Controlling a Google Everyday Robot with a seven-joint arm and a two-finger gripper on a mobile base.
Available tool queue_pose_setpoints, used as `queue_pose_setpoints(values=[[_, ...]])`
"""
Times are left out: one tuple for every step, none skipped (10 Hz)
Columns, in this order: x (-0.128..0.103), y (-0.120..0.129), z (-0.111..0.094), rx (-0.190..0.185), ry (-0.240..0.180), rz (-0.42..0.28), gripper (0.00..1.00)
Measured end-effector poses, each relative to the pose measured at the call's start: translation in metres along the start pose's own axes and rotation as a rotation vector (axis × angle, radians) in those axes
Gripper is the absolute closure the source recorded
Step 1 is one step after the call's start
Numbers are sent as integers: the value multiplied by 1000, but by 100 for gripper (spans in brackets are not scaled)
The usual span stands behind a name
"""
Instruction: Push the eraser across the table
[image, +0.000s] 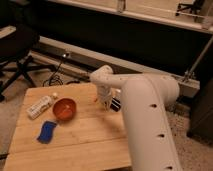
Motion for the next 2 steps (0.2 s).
queue_pose_setpoints(values=[[-1, -2, -1, -4, -2, -6, 99], [-1, 1, -2, -21, -6, -23, 96]])
